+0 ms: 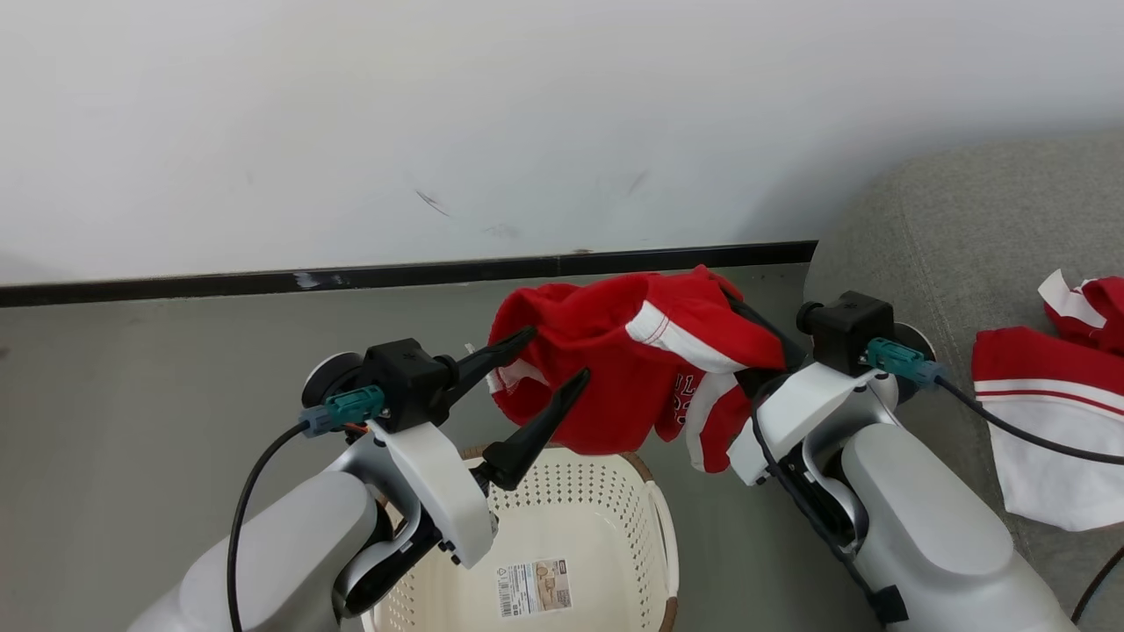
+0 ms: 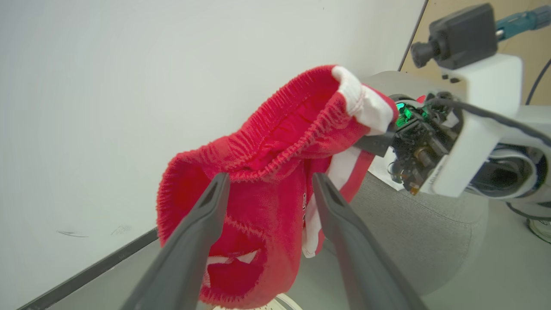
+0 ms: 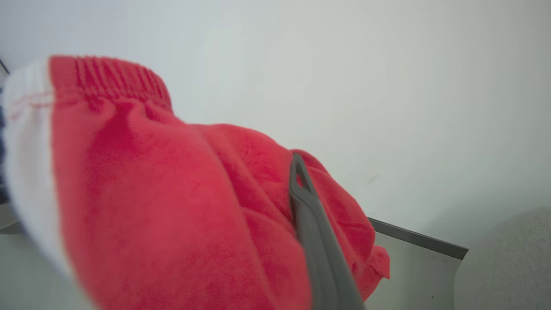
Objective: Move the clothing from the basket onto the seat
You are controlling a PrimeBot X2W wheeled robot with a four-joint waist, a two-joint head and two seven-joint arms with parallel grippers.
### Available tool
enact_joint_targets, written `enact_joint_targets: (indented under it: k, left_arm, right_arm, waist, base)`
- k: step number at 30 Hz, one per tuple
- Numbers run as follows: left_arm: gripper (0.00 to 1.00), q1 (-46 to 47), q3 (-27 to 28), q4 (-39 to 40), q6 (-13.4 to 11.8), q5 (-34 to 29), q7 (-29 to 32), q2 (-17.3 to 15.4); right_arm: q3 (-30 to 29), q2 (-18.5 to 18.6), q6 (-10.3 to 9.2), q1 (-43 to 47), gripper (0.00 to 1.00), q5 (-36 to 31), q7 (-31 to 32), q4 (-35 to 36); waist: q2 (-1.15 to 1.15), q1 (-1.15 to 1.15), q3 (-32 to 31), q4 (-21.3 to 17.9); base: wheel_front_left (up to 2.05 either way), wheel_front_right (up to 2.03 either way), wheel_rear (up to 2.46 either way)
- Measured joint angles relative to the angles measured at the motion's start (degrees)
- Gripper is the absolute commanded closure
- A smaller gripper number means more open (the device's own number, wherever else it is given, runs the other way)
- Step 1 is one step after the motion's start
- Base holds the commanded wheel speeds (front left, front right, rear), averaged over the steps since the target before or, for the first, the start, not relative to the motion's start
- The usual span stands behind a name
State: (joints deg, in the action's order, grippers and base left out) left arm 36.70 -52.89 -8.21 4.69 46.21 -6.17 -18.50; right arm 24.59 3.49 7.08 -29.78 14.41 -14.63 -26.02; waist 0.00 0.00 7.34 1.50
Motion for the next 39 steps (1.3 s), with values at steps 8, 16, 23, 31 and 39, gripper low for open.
enact_joint_targets:
  k: [8,16,23,31,39]
  left_arm:
    - [0.0,-2.14,0.32,-0.16,-0.01,-0.01,-1.33,-1.47]
    - [0.0,-3.37,0.11,0.16,0.02,-0.02,-3.01,-1.89]
    - [0.0,-3.38,-1.21,0.71,0.27,-0.67,-3.5,-1.92]
    - [0.0,-3.39,-2.04,1.09,0.59,-1.46,-3.91,-2.0]
    - [0.0,-3.86,-3.19,1.57,1.1,-1.46,-3.91,-1.96]
  right_arm:
    - [-4.97,1.33,0.0,1.26,1.0,-1.64,0.0,3.2]
    - [-12.88,3.37,0.0,5.27,1.0,-3.87,0.0,8.67]
    - [-17.97,3.7,0.0,8.43,1.0,-3.89,0.0,13.52]
    - [-22.4,3.88,-0.01,12.51,1.0,-4.56,0.0,19.45]
    - [-26.66,3.8,-0.01,14.58,1.0,-5.21,0.0,26.59]
  waist:
    - [0.0,0.0,-0.26,-1.06]
    - [0.0,0.0,-0.52,-3.22]
    - [0.0,0.0,-0.73,-5.28]
    - [0.0,0.0,-0.83,-8.63]
    - [0.0,0.0,-0.4,-12.48]
  base:
    - [0.0,0.0,0.0]
    - [0.0,0.0,0.0]
    - [0.0,0.0,0.0]
    - [0.0,0.0,0.0]
    - [0.0,0.0,0.0]
